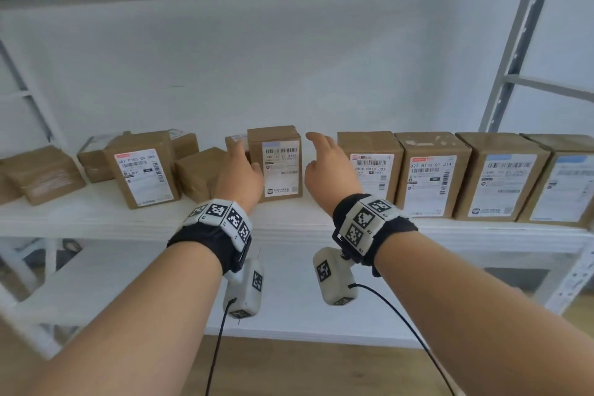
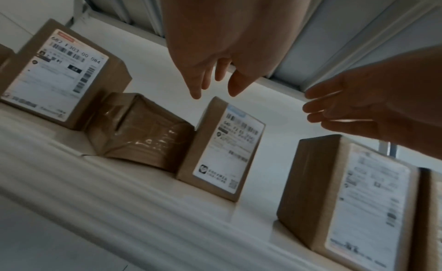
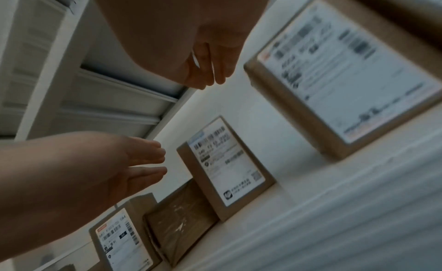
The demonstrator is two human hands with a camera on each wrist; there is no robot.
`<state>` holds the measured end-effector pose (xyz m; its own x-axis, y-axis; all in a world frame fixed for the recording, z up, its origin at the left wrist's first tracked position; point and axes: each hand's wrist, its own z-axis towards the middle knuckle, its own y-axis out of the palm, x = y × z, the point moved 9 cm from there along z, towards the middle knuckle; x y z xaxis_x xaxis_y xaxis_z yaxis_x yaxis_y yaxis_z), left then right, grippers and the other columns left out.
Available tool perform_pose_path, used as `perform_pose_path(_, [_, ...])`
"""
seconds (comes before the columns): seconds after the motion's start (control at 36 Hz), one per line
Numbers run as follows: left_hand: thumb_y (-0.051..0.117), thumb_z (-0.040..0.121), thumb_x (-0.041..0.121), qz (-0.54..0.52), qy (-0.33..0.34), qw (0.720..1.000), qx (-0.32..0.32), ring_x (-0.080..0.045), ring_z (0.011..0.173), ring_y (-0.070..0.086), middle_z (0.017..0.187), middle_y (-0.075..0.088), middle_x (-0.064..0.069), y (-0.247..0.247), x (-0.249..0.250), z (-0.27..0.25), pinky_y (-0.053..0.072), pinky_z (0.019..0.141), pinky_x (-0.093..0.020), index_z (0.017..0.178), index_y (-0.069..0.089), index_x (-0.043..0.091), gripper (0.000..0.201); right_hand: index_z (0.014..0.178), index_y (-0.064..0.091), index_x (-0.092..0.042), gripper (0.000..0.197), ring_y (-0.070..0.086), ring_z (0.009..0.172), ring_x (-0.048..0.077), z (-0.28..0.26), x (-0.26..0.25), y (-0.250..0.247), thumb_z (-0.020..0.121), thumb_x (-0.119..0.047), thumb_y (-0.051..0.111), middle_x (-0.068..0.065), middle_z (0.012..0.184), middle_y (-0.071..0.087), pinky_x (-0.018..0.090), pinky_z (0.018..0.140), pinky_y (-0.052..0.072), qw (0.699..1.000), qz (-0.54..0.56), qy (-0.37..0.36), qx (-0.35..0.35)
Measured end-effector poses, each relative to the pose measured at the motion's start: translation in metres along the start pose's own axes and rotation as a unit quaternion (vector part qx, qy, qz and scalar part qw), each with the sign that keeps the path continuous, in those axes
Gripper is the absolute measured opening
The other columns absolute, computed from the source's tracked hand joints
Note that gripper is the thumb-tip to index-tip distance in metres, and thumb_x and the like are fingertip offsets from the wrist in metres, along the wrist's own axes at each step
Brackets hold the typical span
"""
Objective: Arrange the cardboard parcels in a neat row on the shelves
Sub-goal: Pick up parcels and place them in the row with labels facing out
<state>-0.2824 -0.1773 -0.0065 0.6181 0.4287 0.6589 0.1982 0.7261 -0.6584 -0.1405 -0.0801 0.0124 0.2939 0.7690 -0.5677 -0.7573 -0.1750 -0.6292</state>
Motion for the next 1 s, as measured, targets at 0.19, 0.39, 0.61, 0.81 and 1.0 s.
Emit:
perform_pose_path(0.19, [0.041,0.102,0.017,-0.009,-0.025,0.997,-0.066,-0.030,0.121,0.055,0.119,0.057,-0.009,0.006,-0.025,0.012,0.046,0.092,-0.036,0.156,0.001,0.018,0.068,0.146,0.024,-0.010,0.065,0.050,0.120,0.031,0.016,0.025,0.057,0.085,0.004,0.039,0.013,0.139,0.042,0.039,0.093,0.047,0.987,0.043,0.145,-0.061])
perform_pose_path(0.39, [0.043,0.099,0.014,-0.022,0.010,0.992,-0.124,-0.023,0.113,0.059,0.132,0.058,-0.005,0.029,-0.034,0.031,0.044,0.081,-0.028,0.148,0.028,0.019,0.051,0.145,0.023,-0.010,0.062,0.054,0.113,0.032,0.021,0.045,0.076,0.087,0.002,0.040,0.016,0.136,0.046,0.038,0.084,0.049,0.976,0.035,0.203,-0.077])
perform_pose_path(0.61, [0.043,0.098,0.014,-0.072,0.008,0.985,-0.156,-0.020,0.137,0.041,0.149,0.042,0.000,0.056,-0.043,0.033,0.039,0.111,-0.041,0.154,0.015,0.021,0.063,0.138,0.034,-0.012,0.053,0.057,0.113,0.028,0.018,0.051,0.090,0.087,0.000,0.044,0.010,0.132,0.054,0.032,0.084,0.051,0.979,0.050,0.179,-0.088])
perform_pose_path(0.81, [0.045,0.094,0.016,-0.107,0.038,0.983,-0.144,-0.018,0.128,0.049,0.143,0.047,0.005,0.060,-0.051,0.022,0.042,0.107,-0.045,0.146,0.030,0.027,0.055,0.139,0.037,-0.013,0.054,0.052,0.121,0.024,0.000,0.054,0.085,0.088,0.000,0.047,0.006,0.135,0.051,0.023,0.086,0.041,0.981,0.065,0.173,-0.059])
perform_pose_path(1.0, [0.046,0.094,0.022,-0.102,0.049,0.982,-0.153,-0.019,0.123,0.054,0.141,0.048,0.005,0.047,-0.045,0.006,0.046,0.102,-0.047,0.141,0.037,0.029,0.049,0.140,0.036,-0.015,0.058,0.057,0.114,0.024,-0.020,0.046,0.075,0.085,-0.001,0.046,0.006,0.132,0.051,0.031,0.092,0.051,0.978,0.064,0.194,-0.045])
